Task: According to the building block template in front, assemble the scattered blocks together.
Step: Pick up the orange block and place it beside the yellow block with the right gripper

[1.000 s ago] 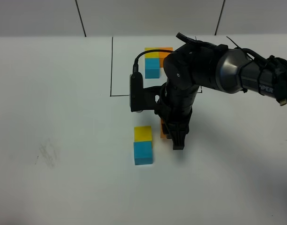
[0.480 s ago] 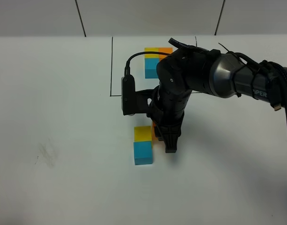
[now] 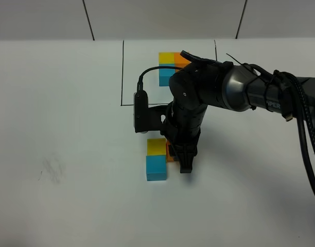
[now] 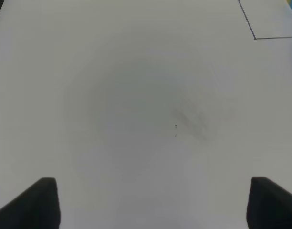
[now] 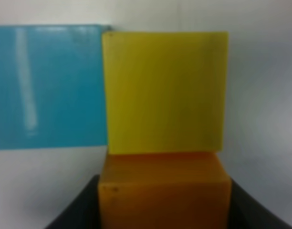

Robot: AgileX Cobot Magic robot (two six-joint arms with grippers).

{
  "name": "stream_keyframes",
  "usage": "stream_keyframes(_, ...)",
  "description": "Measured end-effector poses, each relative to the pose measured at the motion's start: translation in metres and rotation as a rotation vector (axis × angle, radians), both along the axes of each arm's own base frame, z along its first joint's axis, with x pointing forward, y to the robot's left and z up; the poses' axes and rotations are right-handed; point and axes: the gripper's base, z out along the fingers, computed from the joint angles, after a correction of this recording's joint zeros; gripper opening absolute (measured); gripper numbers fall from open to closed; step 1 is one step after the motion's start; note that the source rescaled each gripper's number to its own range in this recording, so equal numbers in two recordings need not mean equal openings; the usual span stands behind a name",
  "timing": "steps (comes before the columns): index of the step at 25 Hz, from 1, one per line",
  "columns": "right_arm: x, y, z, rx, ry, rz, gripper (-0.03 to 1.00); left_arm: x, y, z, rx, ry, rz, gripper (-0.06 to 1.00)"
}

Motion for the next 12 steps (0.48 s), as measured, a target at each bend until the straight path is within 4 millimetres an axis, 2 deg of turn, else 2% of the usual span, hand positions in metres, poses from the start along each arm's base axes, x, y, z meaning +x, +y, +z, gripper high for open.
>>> stream_keyframes(7, 0.001, 0.002, -0.014, 0.001, 0.018, -0.008, 0.21, 0.0, 0.0, 0.0, 0.0, 0.0, 0.0, 0.67)
stream_keyframes(12, 0.003, 0.006, -0.015, 0.047, 0.008, -0.052, 0.21, 0.0, 0.0, 0.0, 0.0, 0.0, 0.0, 0.67)
